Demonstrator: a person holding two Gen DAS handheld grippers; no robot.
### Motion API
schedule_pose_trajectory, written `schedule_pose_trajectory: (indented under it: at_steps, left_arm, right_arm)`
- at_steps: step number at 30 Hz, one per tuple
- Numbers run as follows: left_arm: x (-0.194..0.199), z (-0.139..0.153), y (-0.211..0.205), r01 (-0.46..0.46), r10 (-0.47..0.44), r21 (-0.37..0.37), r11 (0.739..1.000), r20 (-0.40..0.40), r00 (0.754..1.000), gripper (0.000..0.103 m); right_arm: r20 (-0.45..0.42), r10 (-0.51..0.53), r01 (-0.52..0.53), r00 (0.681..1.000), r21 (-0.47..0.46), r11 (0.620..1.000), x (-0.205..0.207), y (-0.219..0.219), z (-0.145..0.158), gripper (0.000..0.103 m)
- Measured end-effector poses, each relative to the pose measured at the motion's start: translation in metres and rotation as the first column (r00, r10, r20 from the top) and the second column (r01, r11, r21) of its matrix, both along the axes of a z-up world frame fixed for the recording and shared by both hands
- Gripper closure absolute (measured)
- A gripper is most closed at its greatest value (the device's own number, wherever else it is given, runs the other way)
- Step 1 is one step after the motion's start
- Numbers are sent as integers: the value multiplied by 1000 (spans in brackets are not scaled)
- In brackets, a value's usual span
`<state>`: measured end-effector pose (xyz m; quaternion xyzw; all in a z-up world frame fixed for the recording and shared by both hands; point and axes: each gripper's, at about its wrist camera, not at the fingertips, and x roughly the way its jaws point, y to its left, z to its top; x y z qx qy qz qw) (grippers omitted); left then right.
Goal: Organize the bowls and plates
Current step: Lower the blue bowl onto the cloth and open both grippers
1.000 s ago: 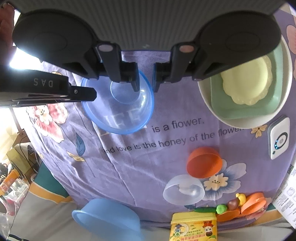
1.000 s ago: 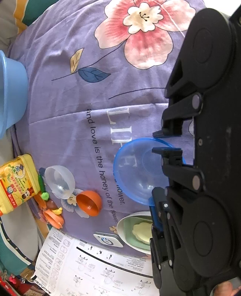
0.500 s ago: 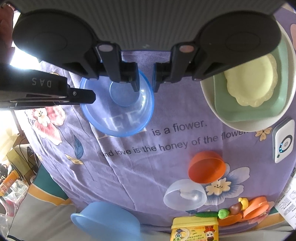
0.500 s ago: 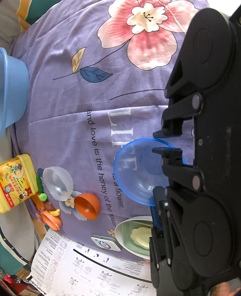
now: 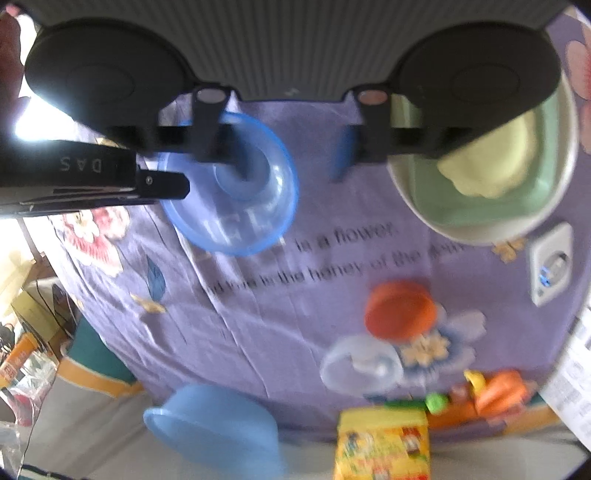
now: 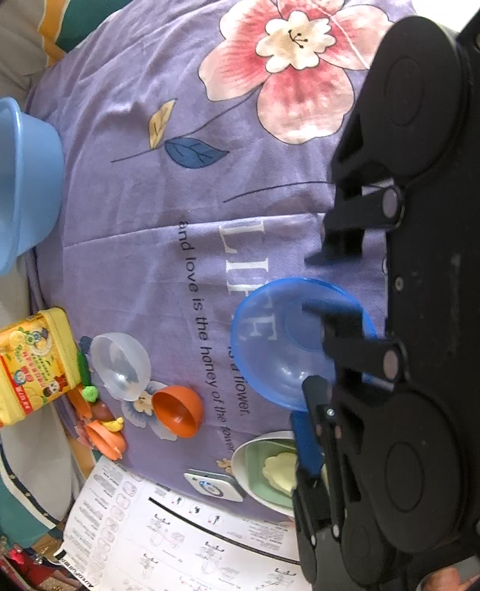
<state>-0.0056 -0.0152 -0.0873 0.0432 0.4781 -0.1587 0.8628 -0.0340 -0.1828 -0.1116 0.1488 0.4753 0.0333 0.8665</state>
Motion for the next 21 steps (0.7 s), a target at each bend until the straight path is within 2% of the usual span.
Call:
schedule_pose_trajectory:
  at_steps: [2,3,5,7,13,15,21]
  left_arm:
    - [-3,10,5,-18,17,19,1000,53,998,26]
    - [-3,14,8,-28,27,17,999,66,997,17]
    - [-5,21,17,-62,61,6,998,90,994,3]
    - [-7,28,25,-95,94,2,995,117,989,0]
    - [-9,32,41,-140,141,-17,990,111,984,0]
    - [-11,33,45,-147,148,-19,989,110,983,0]
    - [-13,32,46,-147,148,-19,989,114,982,0]
  right_arm:
    - [23,-19,20,1000,-19,1000,-3,-4,6,39]
    - [32,-28,29,999,-20,999,-4,-6,8,33]
    - [59,-43,44,997,-8,999,-8,-11,13,14]
    - [80,-59,60,995,-1,998,-12,-16,17,7]
    - [112,-69,71,991,-19,997,-19,-19,26,5]
    - [123,-65,69,990,-27,997,-21,-18,28,0]
    - [129,-49,56,990,-49,997,-21,-15,32,0]
